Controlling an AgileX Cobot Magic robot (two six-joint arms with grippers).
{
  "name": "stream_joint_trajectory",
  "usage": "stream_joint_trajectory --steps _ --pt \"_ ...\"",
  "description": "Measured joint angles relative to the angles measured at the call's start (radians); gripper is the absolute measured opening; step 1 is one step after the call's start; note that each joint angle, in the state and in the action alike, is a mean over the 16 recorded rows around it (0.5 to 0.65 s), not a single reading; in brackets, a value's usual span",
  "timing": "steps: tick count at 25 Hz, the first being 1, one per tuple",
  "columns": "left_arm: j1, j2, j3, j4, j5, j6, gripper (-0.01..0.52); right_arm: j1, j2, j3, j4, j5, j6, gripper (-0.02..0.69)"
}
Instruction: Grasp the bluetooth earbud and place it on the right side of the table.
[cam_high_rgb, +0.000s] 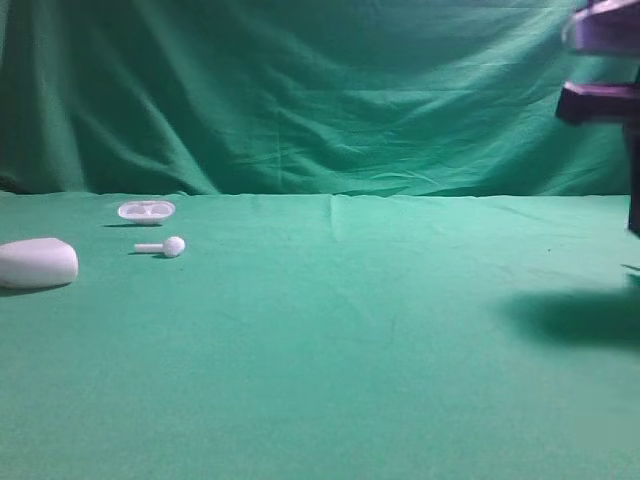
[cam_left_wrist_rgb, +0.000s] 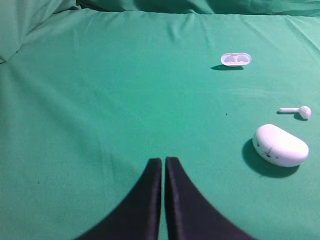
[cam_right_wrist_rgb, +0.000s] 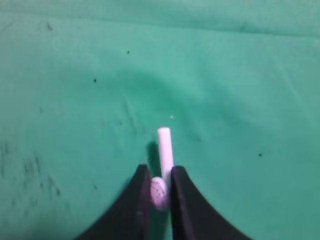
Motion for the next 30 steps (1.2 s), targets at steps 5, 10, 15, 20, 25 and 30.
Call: stream_joint_trajectory --steps 5,10,15,20,25,30 --pt "0.000 0.000 0.000 0.000 0.000 0.000 0.000 -0.002 0.038 0.014 -0.003 -0.049 0.002 0.268" --pt "0.000 0.000 0.000 0.000 0.000 0.000 0.000 -0.002 0.031 -0.020 -0.002 -0.001 0.003 0.408" --pt "0.000 0.000 0.000 0.000 0.000 0.000 0.000 -0.002 -0.043 -0.072 0.015 0.095 0.004 0.418" --pt "0.000 0.000 0.000 0.000 0.000 0.000 0.000 -0.002 -0.188 -0.124 0.043 0.211 0.004 0.273" --pt "0.000 0.000 0.000 0.000 0.000 0.000 0.000 -0.002 -0.377 -0.150 0.070 0.316 0.001 0.100" --pt "0.000 0.000 0.000 0.000 0.000 0.000 0.000 -0.002 -0.581 -0.131 0.087 0.396 -0.002 0.011"
